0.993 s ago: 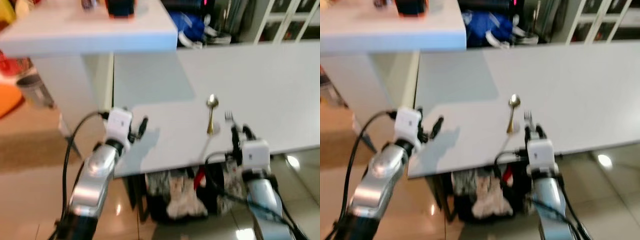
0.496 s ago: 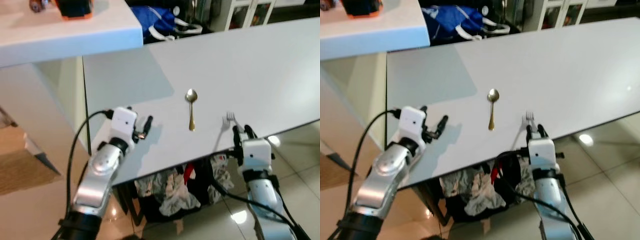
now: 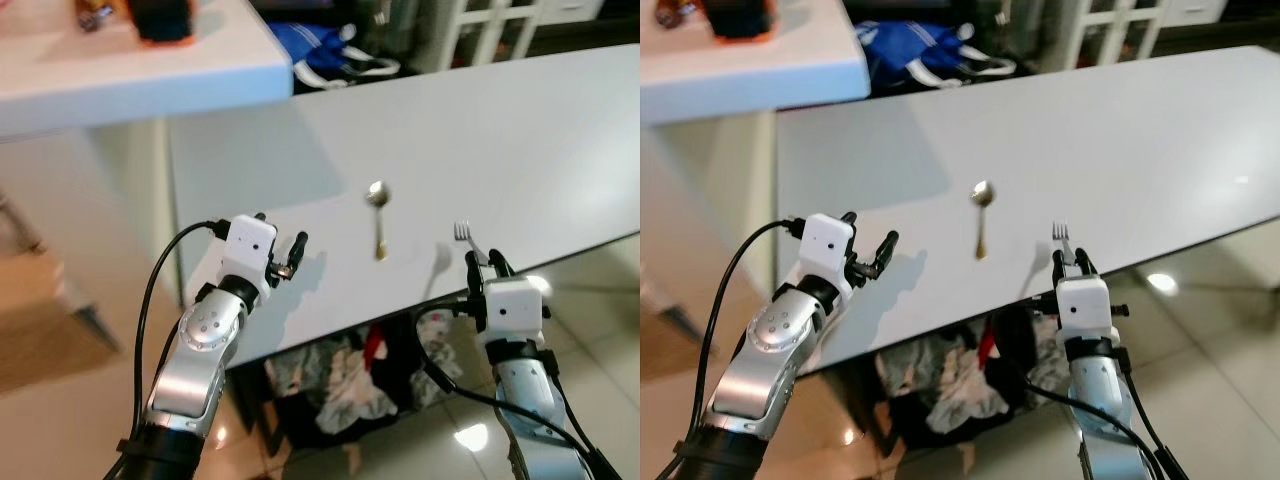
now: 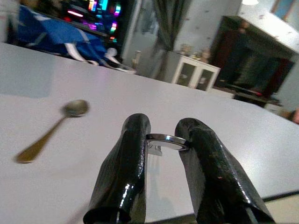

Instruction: Setting the table

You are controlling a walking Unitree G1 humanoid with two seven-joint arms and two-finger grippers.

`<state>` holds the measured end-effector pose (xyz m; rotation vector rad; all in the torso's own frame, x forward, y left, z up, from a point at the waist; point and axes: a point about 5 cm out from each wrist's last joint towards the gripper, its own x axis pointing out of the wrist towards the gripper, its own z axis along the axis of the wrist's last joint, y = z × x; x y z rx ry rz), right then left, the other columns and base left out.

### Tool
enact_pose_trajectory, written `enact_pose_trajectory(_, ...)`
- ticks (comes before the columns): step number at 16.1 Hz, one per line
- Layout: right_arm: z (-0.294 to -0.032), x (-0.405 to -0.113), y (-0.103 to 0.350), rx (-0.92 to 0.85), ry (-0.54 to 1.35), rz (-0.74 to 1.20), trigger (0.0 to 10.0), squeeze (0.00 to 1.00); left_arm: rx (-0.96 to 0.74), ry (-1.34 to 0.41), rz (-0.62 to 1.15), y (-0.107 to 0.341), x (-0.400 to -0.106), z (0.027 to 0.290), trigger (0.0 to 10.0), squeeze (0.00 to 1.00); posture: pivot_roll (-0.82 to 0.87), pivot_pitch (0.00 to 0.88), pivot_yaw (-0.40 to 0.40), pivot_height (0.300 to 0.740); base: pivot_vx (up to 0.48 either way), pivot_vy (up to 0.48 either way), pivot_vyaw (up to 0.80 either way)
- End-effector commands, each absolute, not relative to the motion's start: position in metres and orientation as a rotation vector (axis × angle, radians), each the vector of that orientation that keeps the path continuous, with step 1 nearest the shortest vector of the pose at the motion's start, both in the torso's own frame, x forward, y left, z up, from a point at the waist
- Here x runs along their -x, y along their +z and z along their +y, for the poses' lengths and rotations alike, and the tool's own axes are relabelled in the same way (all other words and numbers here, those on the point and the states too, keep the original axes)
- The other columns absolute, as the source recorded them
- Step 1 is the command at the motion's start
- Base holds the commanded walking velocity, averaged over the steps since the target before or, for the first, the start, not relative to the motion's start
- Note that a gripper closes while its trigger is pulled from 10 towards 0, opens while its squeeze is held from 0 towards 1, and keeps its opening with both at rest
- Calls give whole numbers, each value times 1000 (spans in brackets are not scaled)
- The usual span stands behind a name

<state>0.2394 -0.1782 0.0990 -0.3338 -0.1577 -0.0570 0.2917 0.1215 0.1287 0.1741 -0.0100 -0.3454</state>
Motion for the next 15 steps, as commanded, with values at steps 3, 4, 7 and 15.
enact_pose_trajectory(3, -178, -241, 104, 348, -53, -184, 0, 0, -192, -370, -40, 135, -290, 115, 10000, 0, 9, 9, 32, 740, 458, 0, 0)
enact_pose_trajectory(4, -178, -241, 105, 348, -52, -185, 0, 0, -189, -371, -43, 135, -290, 115, 10000, 0, 10, 9, 31, 740, 446, 0, 0)
enact_pose_trajectory(7, -177, -243, 105, 350, -47, -188, 0, 0, -180, -361, -41, 135, -290, 116, 10000, 0, 11, 8, 27, 740, 131, -90, 0)
enact_pose_trajectory(15, -176, -246, 109, 357, -40, -207, 0, 0, -179, -348, -44, 136, -291, 117, 10000, 0, 12, 4, 30, 740, 45, 0, 0)
